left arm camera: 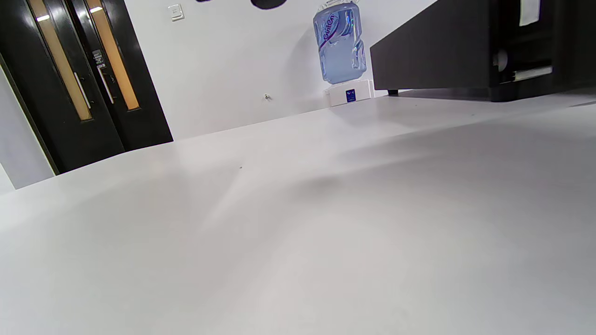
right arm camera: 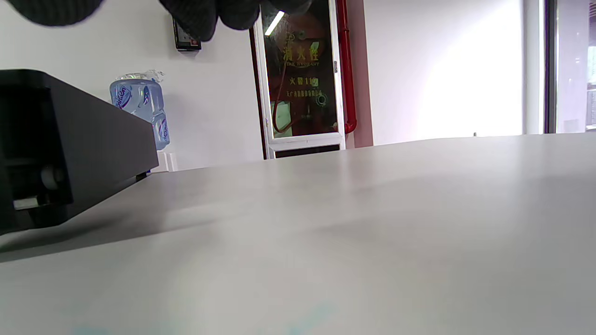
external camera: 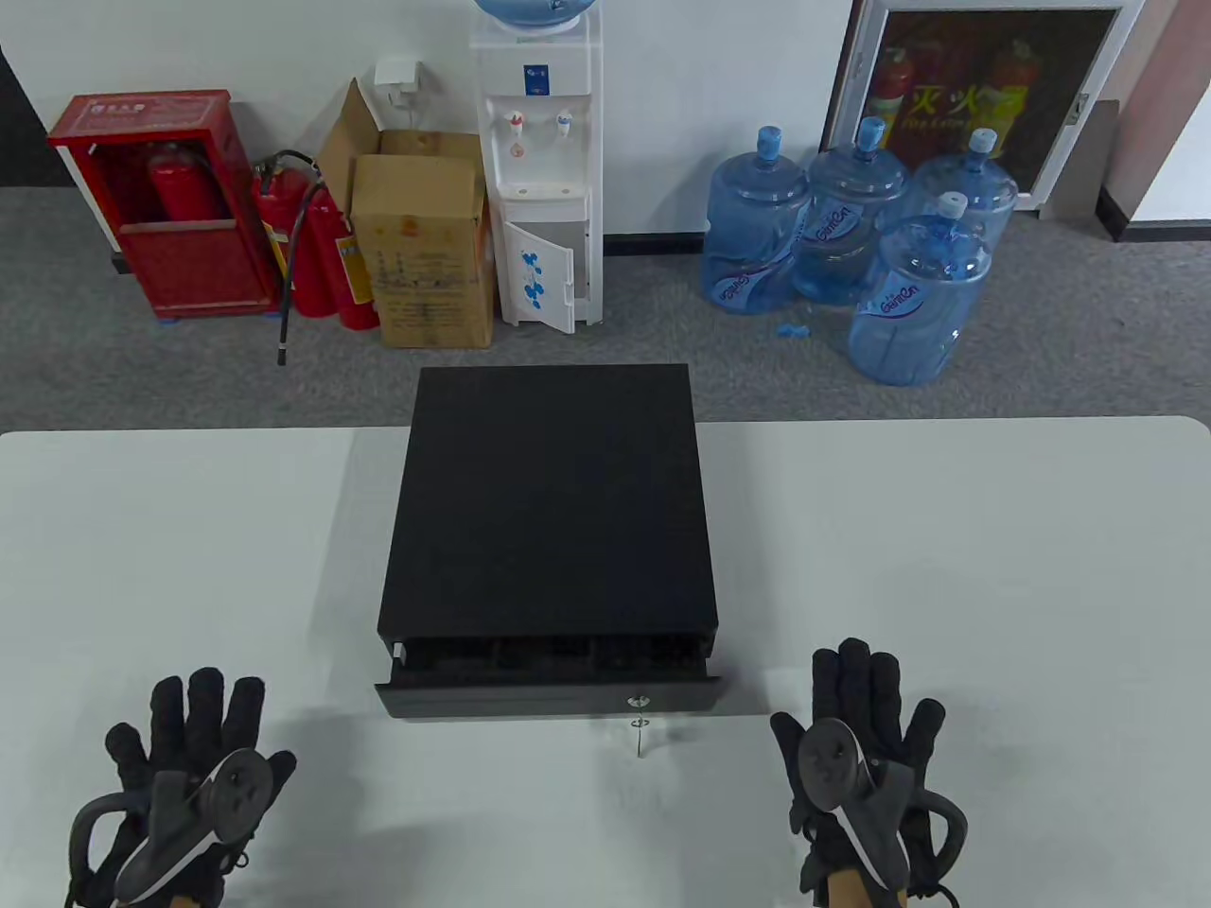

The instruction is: Close cash drawer

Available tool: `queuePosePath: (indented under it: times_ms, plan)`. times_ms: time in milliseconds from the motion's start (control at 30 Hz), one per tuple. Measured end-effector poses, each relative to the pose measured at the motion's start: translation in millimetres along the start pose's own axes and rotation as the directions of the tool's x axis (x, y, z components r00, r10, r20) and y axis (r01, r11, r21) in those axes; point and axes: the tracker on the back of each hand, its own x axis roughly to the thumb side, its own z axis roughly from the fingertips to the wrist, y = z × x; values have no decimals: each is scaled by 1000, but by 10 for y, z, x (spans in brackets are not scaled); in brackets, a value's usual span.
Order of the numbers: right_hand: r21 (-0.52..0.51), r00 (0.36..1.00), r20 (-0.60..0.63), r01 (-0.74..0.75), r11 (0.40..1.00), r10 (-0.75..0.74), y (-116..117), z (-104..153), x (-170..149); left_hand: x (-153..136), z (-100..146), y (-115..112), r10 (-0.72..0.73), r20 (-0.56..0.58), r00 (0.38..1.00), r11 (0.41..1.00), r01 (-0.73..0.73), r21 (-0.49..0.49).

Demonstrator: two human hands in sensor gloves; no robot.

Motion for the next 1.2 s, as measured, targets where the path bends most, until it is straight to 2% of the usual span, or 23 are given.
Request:
queuePosePath:
  times_ms: [600, 833, 1000, 1133, 1200]
  plan:
    - [34, 999, -13, 49, 998, -48, 65, 38, 1, 36, 13, -22, 6, 16, 1000, 1000, -6, -2]
    - [-20, 997, 7, 78, 997, -78, 52, 64, 35, 80, 17, -39, 12, 31, 999, 1000, -12, -4]
    - [-58, 999, 49, -14, 998, 17, 2, 54, 160, 75, 1, -49, 8, 34, 999, 1000, -7, -20]
    - [-34, 997, 65, -47, 998, 49, 24, 64, 249, 64, -5, -51, 15, 32, 999, 1000, -14, -24]
    - [-61, 994, 86, -58, 996, 64, 10, 93, 303, 63, -6, -51, 15, 33, 999, 1000, -15, -20]
